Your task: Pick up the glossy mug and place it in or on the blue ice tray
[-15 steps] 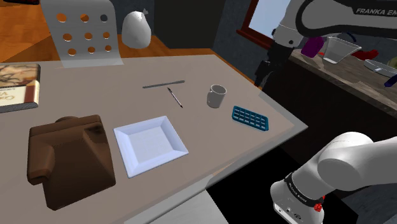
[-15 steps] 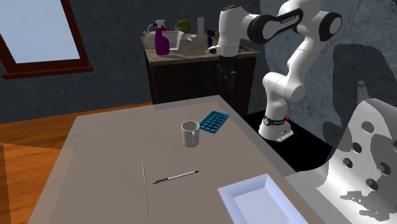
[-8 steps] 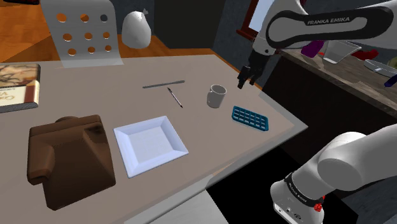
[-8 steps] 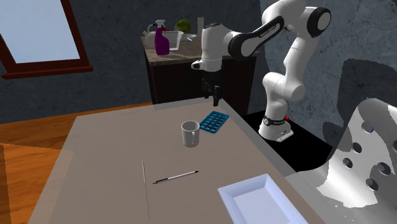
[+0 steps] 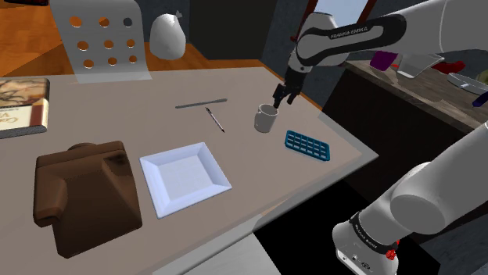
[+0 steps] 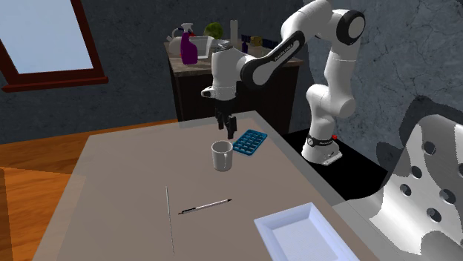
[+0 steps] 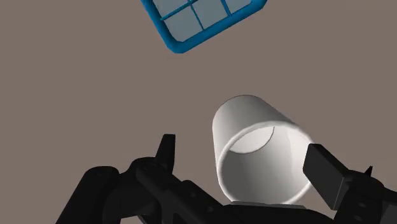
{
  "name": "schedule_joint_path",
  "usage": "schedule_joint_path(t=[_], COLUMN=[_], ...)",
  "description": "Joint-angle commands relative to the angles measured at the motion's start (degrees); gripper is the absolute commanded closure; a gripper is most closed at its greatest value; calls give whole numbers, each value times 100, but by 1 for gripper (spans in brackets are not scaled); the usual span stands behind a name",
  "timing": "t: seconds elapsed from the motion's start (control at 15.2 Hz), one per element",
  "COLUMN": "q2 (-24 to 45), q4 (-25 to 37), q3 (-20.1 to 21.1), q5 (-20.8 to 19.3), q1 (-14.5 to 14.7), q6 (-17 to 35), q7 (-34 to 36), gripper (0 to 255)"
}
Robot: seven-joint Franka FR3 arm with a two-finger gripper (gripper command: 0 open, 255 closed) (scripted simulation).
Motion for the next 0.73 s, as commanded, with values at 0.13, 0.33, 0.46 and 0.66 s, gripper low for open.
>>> schedule_joint_path(t=[0.13,0.33,0.46,0.66], q2=[663,775,856,965], q4=[388,281,216,139], q3=[-17,-10,-6,0], q5=[121,140,154,174], q1=[-12,-10,-7,-5], q6=[296,515,660,846], q7=[-186,-199,-208,-221], gripper=[0,0,0,0])
